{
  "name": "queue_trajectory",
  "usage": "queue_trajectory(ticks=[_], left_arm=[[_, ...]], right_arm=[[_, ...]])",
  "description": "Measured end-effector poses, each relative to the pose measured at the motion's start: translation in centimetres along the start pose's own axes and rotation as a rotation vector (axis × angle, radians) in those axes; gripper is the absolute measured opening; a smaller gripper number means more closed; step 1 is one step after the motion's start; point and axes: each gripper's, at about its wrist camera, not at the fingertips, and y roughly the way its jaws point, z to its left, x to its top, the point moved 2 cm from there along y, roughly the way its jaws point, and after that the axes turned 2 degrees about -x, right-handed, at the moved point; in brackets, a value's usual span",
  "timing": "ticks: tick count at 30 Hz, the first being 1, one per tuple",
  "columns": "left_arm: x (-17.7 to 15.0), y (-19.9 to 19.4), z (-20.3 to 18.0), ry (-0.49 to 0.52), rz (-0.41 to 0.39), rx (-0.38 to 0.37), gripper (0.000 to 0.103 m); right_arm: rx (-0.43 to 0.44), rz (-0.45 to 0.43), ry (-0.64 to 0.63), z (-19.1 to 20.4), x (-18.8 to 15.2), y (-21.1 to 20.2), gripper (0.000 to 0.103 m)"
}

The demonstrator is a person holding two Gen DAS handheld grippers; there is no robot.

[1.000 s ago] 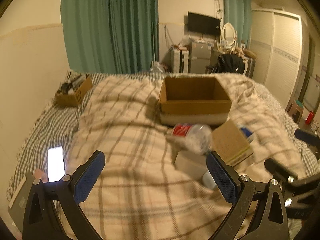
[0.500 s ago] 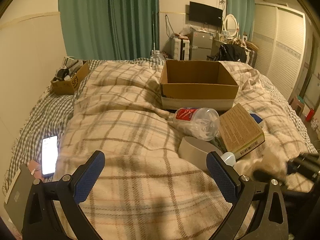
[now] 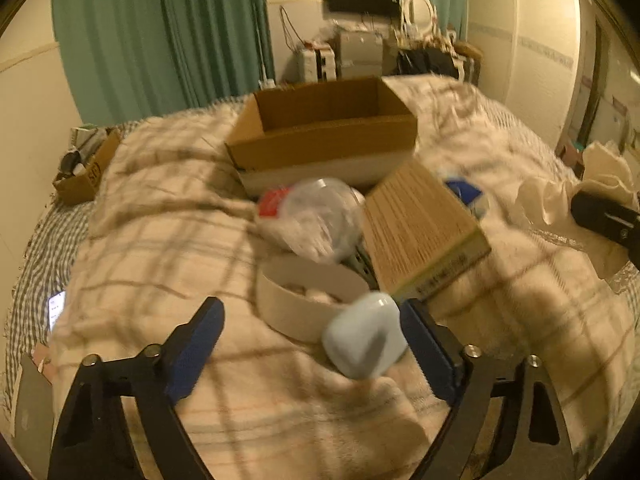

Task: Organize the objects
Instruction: 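Grasp the light-blue cup with the left gripper while the right gripper holds the lace cloth, then drop the blue cup and lace cloth into the cardboard box with both grippers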

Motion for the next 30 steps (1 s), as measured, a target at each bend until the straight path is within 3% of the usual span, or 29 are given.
queue_trajectory(ticks=[2,4,8,10,16,21,26,30], left_arm=[[-0.4,0.5,-0.8,0.018,0.03,-0.025,0.074],[-0.8,1.2,-1.7,0.047,0.066,-0.078,0.05],[-1.3,1.4,-2.0,0.063,0.065,-0.103,0.042],[-1.3,0.7,-1.6,0.044,0.048,-0.128,0.031],[-0.9,-1.0,-0.4,-0.016,0.026,-0.157,0.026],[1.4,-4.6,1.1,-0.043,-0.067,-0.165,0.026],[6.5,-6.5,2.8,-0.05,-0.129,-0.18,0.026],[11.1,-7.2,3.9,-0.033,-0.191,-0.128,0.026]], right_arm=[[0.013,0.009,-0.004,0.2,-0.5,0.3,0.025],[0.025,0.017,-0.006,0.3,-0.9,0.6,0.025],[0.033,0.028,-0.012,0.7,-1.6,1.1,0.025],[0.034,0.026,-0.014,0.7,-1.7,1.1,0.025],[0.031,0.012,-0.016,1.0,-1.6,0.5,0.025],[0.059,-0.013,-0.024,1.1,-0.4,-0.6,0.025],[0.053,-0.082,-0.073,1.3,3.3,-2.4,0.024],[0.068,-0.164,-0.137,1.7,8.5,-4.1,0.024]])
